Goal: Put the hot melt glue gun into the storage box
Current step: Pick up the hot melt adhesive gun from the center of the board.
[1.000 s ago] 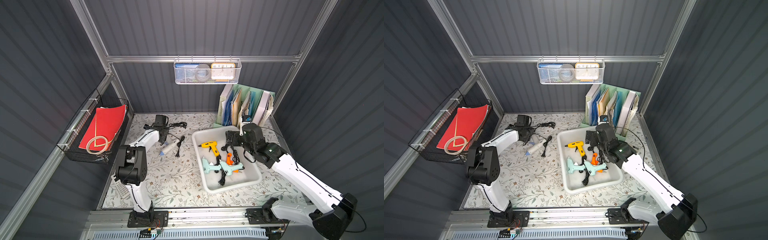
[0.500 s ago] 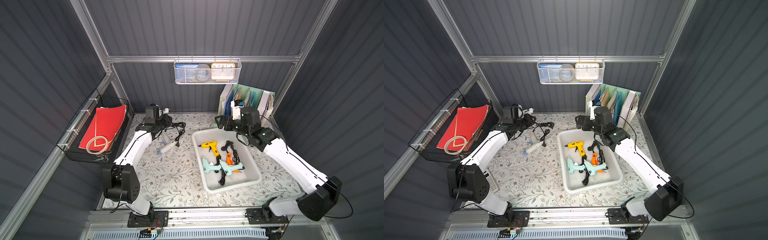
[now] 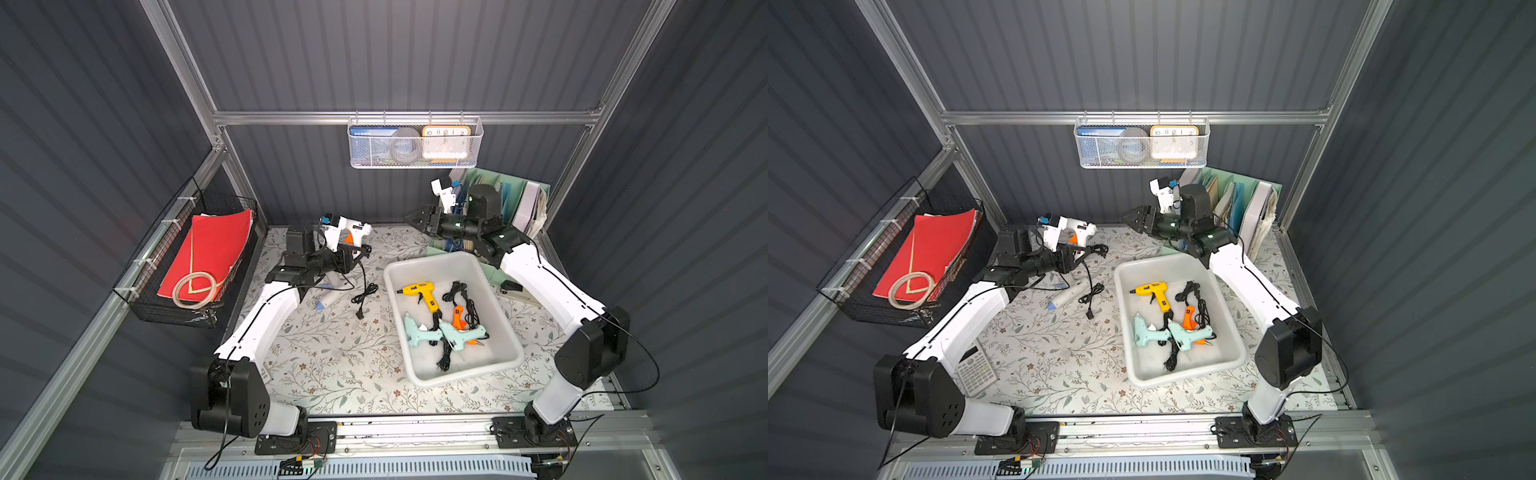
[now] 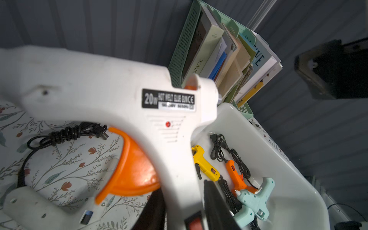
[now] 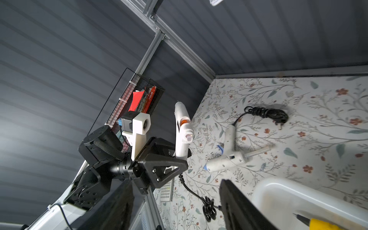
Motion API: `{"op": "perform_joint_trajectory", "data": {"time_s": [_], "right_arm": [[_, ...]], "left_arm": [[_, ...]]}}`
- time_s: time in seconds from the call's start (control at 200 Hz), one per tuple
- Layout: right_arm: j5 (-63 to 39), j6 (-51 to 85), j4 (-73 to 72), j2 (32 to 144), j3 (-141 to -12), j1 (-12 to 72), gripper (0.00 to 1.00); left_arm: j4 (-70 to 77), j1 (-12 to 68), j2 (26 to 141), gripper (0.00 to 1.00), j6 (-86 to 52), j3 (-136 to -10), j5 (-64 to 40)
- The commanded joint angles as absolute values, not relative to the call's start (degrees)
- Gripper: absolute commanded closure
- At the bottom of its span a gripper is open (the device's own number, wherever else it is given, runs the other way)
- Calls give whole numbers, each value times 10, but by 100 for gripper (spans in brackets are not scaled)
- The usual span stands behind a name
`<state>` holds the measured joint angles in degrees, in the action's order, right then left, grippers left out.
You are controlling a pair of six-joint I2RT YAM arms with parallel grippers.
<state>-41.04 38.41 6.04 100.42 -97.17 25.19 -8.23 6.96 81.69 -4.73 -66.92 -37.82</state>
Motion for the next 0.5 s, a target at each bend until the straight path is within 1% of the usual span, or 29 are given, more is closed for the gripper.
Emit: {"op": "perform_joint_trajectory", "data": {"time_s": [0.0, 0.16, 0.35, 0.495], "right_arm": [[-470, 407, 60, 1030, -1012, 270, 28], [-474, 400, 85, 1070, -1050, 290, 28], [-451, 381, 115, 1100, -1085, 305, 29], [-450, 382, 124, 1131, -1115, 313, 32]], "left_arm": [[-59, 74, 788, 100, 30, -665, -422], [-80, 74, 791, 100, 58, -683, -444], [-100, 74, 795, 100, 70, -695, -475], [-110, 75, 788, 100, 79, -694, -491]]}}
